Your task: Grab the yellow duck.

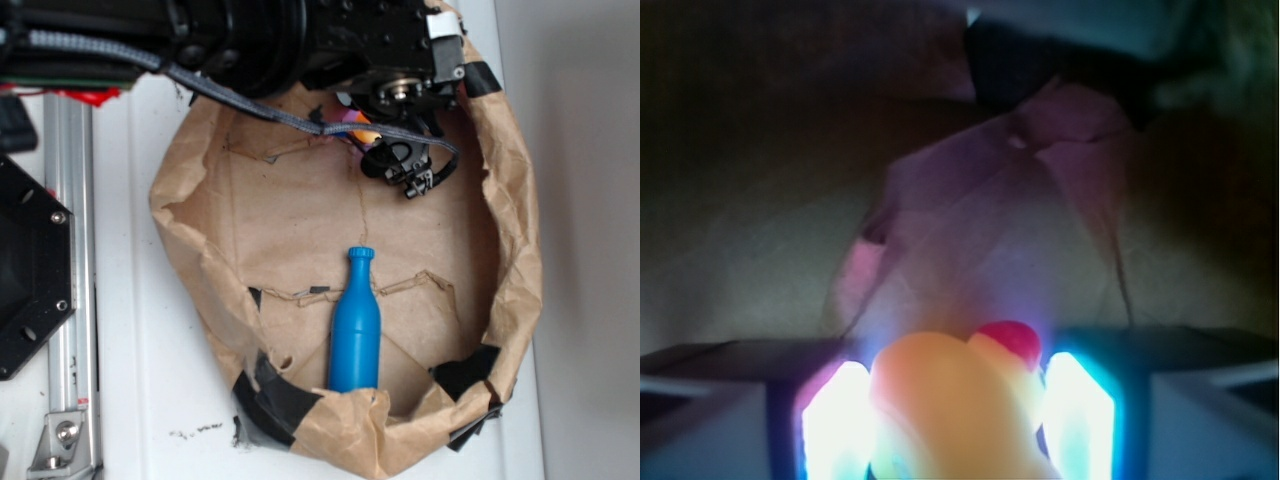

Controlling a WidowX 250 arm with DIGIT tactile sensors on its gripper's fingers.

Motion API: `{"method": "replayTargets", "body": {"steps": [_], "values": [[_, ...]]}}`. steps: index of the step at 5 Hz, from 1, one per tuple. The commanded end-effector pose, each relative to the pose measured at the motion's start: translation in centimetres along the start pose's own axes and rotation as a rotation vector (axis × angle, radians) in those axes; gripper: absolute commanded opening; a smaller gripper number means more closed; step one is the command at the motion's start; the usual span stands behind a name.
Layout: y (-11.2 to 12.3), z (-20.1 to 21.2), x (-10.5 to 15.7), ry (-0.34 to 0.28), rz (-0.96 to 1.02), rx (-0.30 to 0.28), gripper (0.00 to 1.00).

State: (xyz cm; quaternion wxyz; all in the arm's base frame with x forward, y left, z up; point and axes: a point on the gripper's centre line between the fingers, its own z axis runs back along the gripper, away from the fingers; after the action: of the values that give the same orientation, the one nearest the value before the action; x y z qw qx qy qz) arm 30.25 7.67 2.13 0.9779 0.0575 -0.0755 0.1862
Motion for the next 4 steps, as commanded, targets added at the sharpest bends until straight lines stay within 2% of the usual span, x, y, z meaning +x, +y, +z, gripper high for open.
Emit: {"method": "replayTargets", "body": {"steps": [1, 2, 3, 4], "values": [[0.8, 0.4, 1.0, -0.021, -0.004, 0.009, 0.0], [0.0, 1.5, 0.3, 0.003, -0.072, -0.01, 0.0], [-1.3, 6.4, -1.3, 0.039, -0.154, -0.106, 0.0], [-1.9, 12.0, -2.9, 0.126, -0.221, -0.199, 0.0]]}}
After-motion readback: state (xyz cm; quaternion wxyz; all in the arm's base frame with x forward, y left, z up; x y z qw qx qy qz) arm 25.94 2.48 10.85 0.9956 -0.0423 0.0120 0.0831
